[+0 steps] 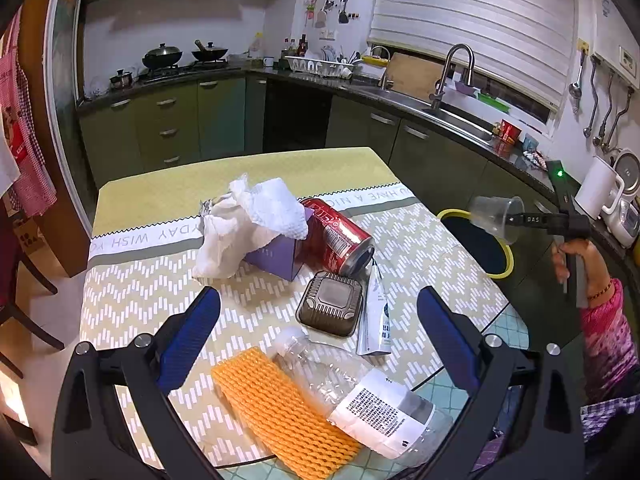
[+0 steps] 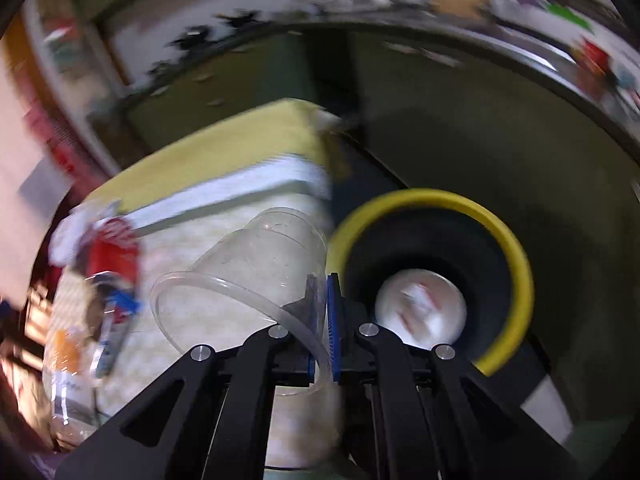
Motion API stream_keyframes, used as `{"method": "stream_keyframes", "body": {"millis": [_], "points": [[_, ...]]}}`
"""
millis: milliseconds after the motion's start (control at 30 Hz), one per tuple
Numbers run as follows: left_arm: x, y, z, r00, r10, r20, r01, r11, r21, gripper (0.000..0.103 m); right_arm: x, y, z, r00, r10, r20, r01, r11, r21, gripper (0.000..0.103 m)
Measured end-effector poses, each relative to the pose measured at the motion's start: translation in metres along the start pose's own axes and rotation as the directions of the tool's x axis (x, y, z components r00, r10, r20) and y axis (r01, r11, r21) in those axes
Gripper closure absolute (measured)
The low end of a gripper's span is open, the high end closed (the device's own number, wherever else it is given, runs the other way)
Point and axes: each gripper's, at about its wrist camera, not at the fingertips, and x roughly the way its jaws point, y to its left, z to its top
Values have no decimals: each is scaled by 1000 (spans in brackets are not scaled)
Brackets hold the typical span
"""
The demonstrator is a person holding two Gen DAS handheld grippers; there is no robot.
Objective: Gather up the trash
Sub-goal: 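Drop the plastic cup into the bin by opening the right gripper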
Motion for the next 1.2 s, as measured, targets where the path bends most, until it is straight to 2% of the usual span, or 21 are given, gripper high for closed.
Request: {"method": "stream_keyframes", "body": {"millis": [167, 400, 467, 500, 533, 800, 867, 933, 1067, 1200], "points": [[1, -5, -1, 1000, 4, -9, -4, 1000, 7, 9, 27, -62, 1, 992, -82, -93, 91, 991, 99, 97], [1, -10, 0, 1000, 14, -17, -14, 1000, 25, 9, 70, -99, 6, 972, -129, -195, 159, 977, 144, 96], [2, -10, 0, 1000, 18, -21, -17, 1000, 27, 9, 80, -111, 3, 966, -136, -220, 173, 973, 156, 89], [2, -10, -1, 999, 20, -25, -19, 999, 27, 9, 83, -114, 4, 965, -135, -224, 175, 970, 169, 77], [3, -10, -1, 999, 22, -30, -21, 999, 28, 9, 85, -116, 4, 964, -139, -225, 179, 968, 173, 70], [10, -3, -6, 997, 42, -60, -41, 999, 16, 9, 57, -113, -4, 980, -116, -162, 146, 971, 191, 69], [10, 0, -8, 996, 51, -69, -51, 999, 9, 9, 49, -103, -5, 985, -100, -138, 125, 975, 186, 67], [9, 4, -11, 995, 66, -80, -66, 998, -3, 9, 40, -93, -9, 989, -96, -114, 115, 978, 175, 61], [7, 10, -16, 991, 86, -105, -89, 996, -22, 9, 31, -72, -19, 995, -48, -89, 61, 987, 151, 61], [7, 4, -23, 987, 69, -147, -70, 998, 0, 9, 27, -57, -25, 996, -19, -83, 29, 992, 122, 60]]}}
